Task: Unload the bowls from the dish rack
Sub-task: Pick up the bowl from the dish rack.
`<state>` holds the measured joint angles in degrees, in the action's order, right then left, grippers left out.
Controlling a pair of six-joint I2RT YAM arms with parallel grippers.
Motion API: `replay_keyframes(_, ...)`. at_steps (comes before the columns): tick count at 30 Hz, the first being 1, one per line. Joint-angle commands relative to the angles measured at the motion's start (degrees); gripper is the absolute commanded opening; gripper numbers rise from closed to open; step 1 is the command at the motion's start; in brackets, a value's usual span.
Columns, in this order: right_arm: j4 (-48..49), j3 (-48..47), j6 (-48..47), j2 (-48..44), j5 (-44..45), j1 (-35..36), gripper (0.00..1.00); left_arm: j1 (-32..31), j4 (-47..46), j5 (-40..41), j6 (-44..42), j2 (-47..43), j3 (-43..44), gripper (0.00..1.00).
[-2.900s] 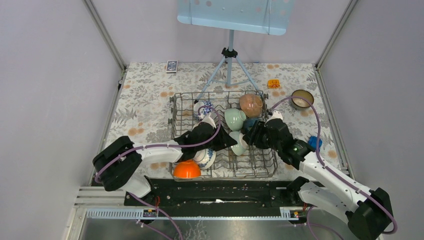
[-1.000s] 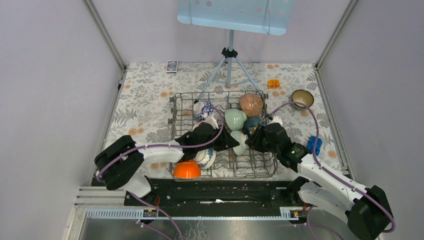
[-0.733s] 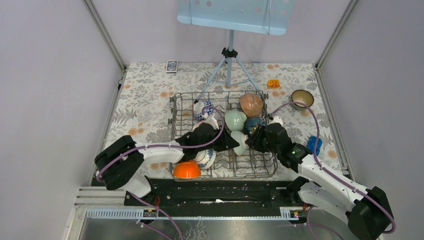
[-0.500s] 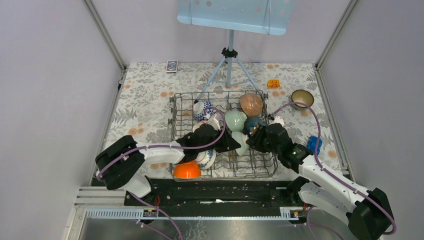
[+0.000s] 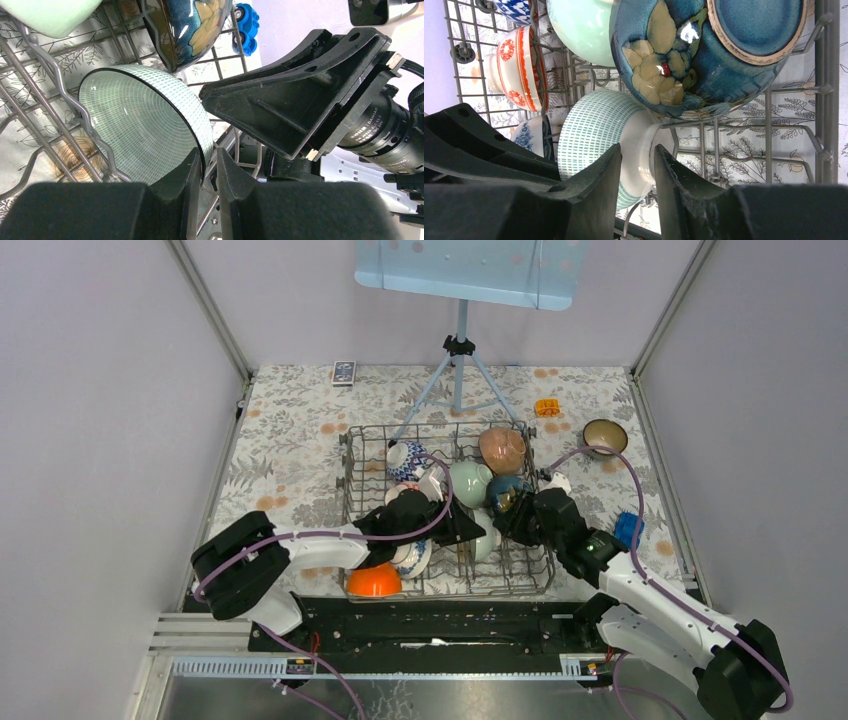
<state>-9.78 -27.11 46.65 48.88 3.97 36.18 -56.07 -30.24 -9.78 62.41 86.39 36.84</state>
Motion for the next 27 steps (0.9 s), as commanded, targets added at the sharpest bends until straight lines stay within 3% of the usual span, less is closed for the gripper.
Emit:
replay_keyframes(1, 0.97, 0.72, 1.07, -0.19, -1.01, 0.07, 0.38, -0.45, -8.63, -1.89, 0.21, -0.86, 0.2, 0.21)
replay_keyframes(4, 0.92, 0.71, 1.17, -0.26, -1.14, 0.12, 0.38, -0.45, -8.91, -2.48, 0.4, -0.12, 0.26, 0.23)
replay_keyframes(9, 0.83, 0.66, 1.09, -0.52, -1.42, 0.11, 0.39, -0.63, -9.33, -3.32, 0.69, 0.63, 0.58, 0.35)
replay_keyframes(13, 0.81, 0.66, 1.24, -0.55, -1.51, 0.13, 0.39, -0.87, -9.56, -3.96, 0.69, 1.26, 0.67, 0.35)
replay_keyframes(21, 0.74, 0.65, 1.33, -1.06, -2.01, 0.12, 0.4, -1.11, -10.6, -4.61, 0.78, 2.36, 0.44, 0.21)
replay_keyframes(27, 0.19, 0.09, 1.2, -1.97, -2.74, 0.16, 0.41, -1.09, -11.04, -4.67, 0.54, 1.83, 0.09, 0.03)
